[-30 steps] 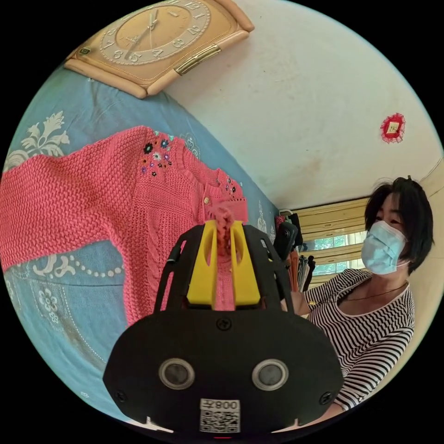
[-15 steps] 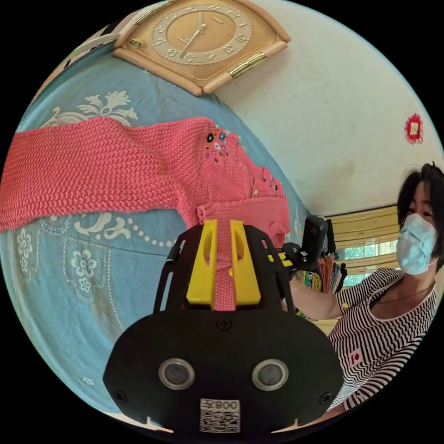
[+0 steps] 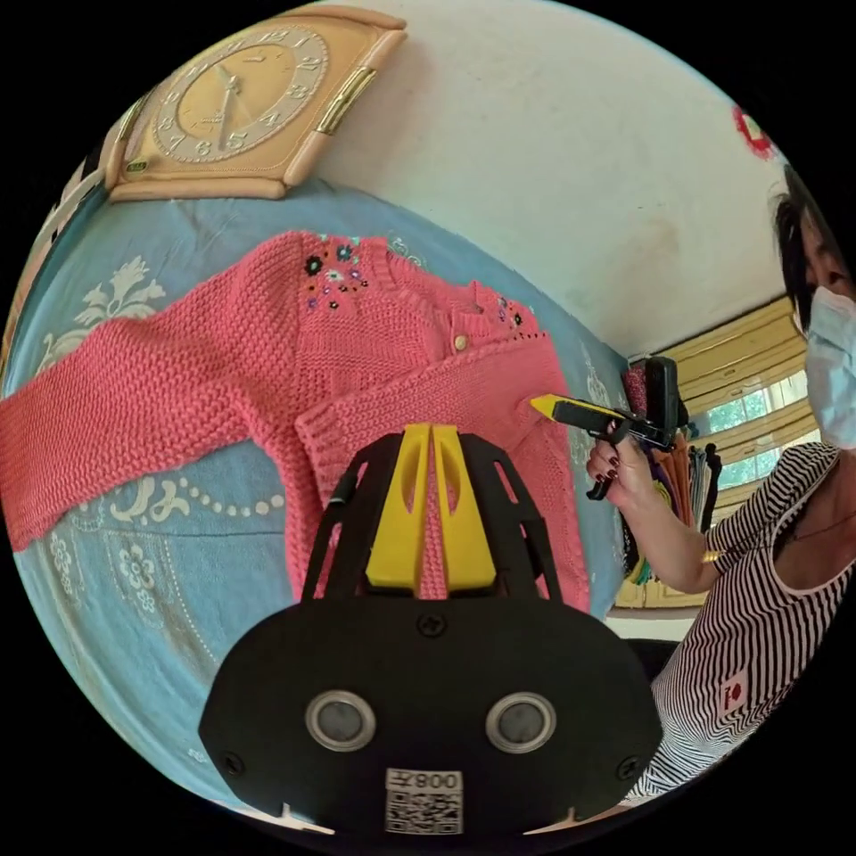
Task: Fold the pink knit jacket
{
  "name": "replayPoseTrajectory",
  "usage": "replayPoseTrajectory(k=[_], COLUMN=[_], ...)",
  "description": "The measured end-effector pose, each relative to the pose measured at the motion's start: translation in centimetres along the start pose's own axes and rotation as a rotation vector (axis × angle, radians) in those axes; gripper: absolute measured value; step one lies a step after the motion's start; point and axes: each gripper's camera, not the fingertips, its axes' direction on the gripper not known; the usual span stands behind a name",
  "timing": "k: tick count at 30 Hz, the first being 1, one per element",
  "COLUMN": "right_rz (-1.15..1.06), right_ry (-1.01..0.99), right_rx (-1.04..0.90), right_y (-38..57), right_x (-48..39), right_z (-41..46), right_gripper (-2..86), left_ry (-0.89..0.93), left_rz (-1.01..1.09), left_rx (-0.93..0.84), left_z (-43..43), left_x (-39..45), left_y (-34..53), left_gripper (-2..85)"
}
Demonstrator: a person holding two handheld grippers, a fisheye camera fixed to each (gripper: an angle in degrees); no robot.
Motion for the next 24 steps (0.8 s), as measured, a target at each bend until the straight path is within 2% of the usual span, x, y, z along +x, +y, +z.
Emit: replayPoseTrajectory(k=[2,5,9,13,16,20,24], right_rz=[0.101,0.127,0.054,0.133,0.237,0.216,0.196], right_ry=[0.132,0.016,0.122,0.178,0.209,0.199,0.191], right_rx=[-0.078,-0.047,-0.043,0.113,0.024,0.014,0.107], right_y=[1.2,2.0,1.4,2.8,3.6,4.1,4.2], right_x=[3.2,4.3,1.7,3.3,6.2,5.5,4.1], right_z=[0.1,0.0,-2.6,-7.8,-7.1,-6.4,-8.9], right_gripper=[0.0,0.0,0.1,0.1,0.1,0.1,0.1], left_ry=[-0.043,-0.115,-0.073,0.058,0.073,-0.015,0.136], left_rz=[0.017,0.007,-0.052,0.071,0.181,0.232,0.28], left_rx=[-0.029,-0.122,-0.071,-0.007,-0.048,-0.206,-0.091], left_z=[2.2,5.3,3.8,4.3,8.2,14.3,13.2], left_x=[1.0,1.0,2.0,6.9,11.1,14.3,17.7], left_y=[-1.4,-1.7,-1.5,-4.1,-7.3,-9.9,-11.4], left_gripper=[0.3,0.3,0.3,0.3,0.3,0.2,0.3])
